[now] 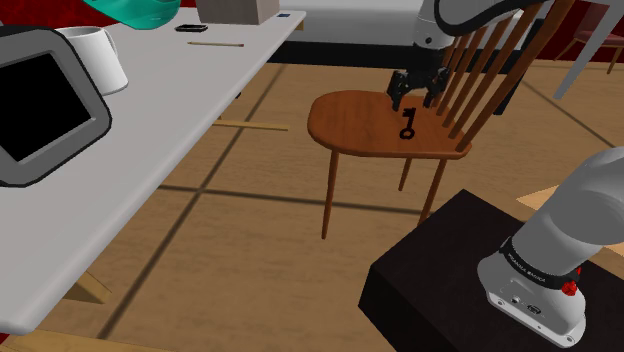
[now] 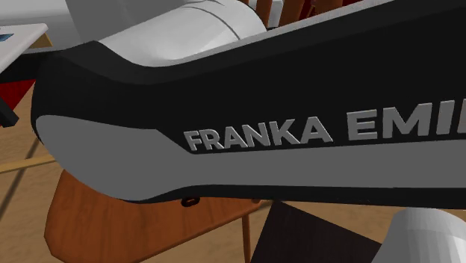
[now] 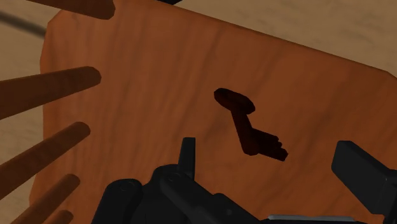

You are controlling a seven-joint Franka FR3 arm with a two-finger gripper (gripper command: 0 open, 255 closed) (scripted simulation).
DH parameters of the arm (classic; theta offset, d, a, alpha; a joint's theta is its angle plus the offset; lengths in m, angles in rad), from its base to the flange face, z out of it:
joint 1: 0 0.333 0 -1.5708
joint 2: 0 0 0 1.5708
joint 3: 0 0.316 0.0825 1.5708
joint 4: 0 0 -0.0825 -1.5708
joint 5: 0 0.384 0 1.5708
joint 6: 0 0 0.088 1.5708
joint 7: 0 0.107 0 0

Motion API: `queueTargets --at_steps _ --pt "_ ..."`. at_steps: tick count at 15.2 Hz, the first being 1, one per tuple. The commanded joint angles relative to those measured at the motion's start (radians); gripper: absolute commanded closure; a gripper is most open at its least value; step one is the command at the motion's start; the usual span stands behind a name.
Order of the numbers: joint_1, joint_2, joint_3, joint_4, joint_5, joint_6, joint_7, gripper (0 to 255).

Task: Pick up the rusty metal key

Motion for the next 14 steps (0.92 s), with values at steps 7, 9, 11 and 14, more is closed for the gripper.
queueTargets --at_steps 7,9,11,14 --pt "0.000 0.005 0.000 -0.022 -0.001 0.028 0.000 255" --pt "0.000 0.005 0.000 -0.022 0.000 0.028 0.001 255" --pt "0.000 0.004 0.000 -0.023 0.000 0.028 0.001 255" --pt "0.000 -0.001 0.001 0.001 0.000 -0.002 0.001 255"
